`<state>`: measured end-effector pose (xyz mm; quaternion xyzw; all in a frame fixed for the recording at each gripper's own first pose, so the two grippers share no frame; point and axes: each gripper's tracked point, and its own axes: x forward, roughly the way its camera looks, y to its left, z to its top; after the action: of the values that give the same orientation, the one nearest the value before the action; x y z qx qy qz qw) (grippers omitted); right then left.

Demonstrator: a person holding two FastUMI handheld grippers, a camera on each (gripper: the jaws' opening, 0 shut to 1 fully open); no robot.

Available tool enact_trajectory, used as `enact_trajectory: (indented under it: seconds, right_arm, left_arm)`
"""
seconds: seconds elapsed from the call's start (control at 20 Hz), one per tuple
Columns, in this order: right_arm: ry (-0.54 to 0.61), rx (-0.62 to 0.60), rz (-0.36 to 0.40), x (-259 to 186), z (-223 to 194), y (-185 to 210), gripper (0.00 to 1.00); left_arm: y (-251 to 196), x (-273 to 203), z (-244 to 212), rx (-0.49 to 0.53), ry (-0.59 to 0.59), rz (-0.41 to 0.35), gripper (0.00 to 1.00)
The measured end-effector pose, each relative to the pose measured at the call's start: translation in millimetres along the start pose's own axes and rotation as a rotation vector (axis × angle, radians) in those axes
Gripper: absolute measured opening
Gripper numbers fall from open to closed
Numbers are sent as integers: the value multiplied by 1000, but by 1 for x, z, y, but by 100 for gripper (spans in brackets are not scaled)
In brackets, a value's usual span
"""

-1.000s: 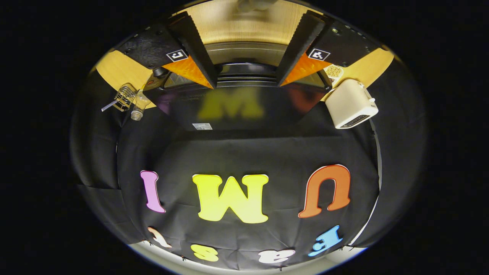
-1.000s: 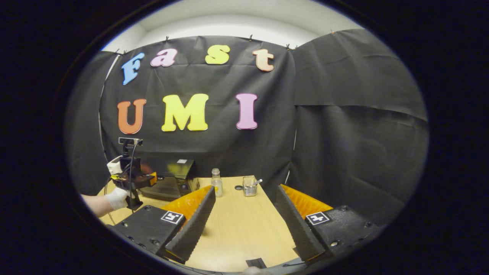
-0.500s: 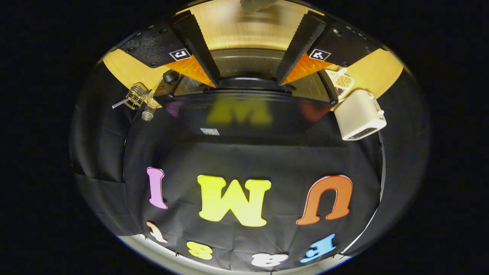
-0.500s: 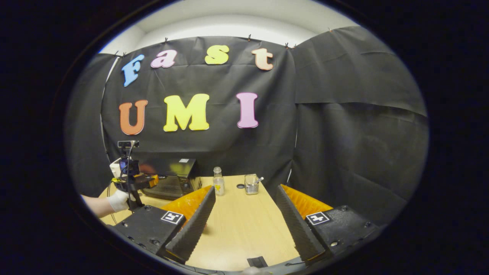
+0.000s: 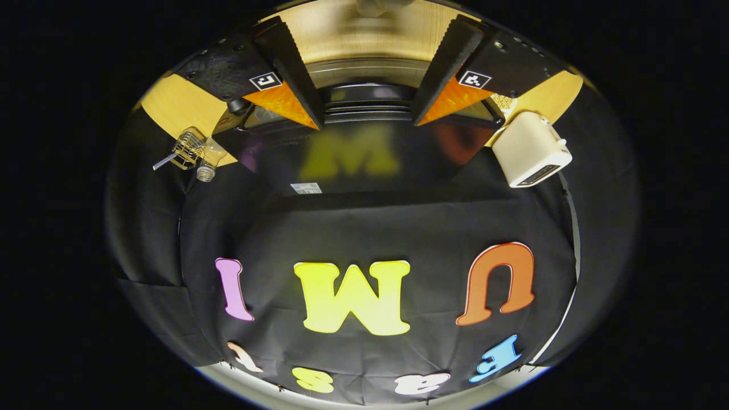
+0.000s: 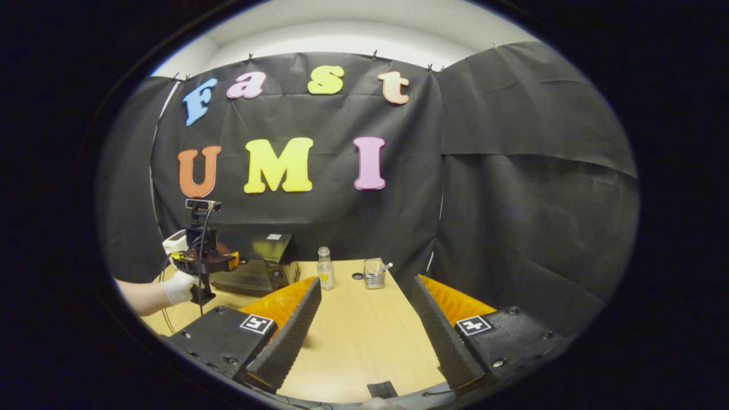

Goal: Open the electric oven with the left hand, put the food in, and close the electric oven.

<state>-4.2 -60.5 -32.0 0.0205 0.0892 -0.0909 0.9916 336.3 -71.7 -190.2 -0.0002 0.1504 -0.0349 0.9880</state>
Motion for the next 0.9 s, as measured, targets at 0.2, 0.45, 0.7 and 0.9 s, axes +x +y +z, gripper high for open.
enact_trajectory:
  seconds: [0.2, 0.45, 0.7, 0.9]
  right_arm:
    - [7, 8, -13, 0, -4, -2, 100]
    - [19, 12, -5, -1, -13, 4, 100]
    - [10, 18, 8, -3, -12, 10, 100]
    - [21, 17, 22, -7, -19, 14, 100]
  left_arm:
    - [-1, -9, -4, 7, -2, -13, 98]
    - [-2, -36, -19, 11, -14, -24, 98]
    - [-6, -70, -50, 27, 1, -23, 98]
    - [-8, -89, -78, 34, 31, -21, 98]
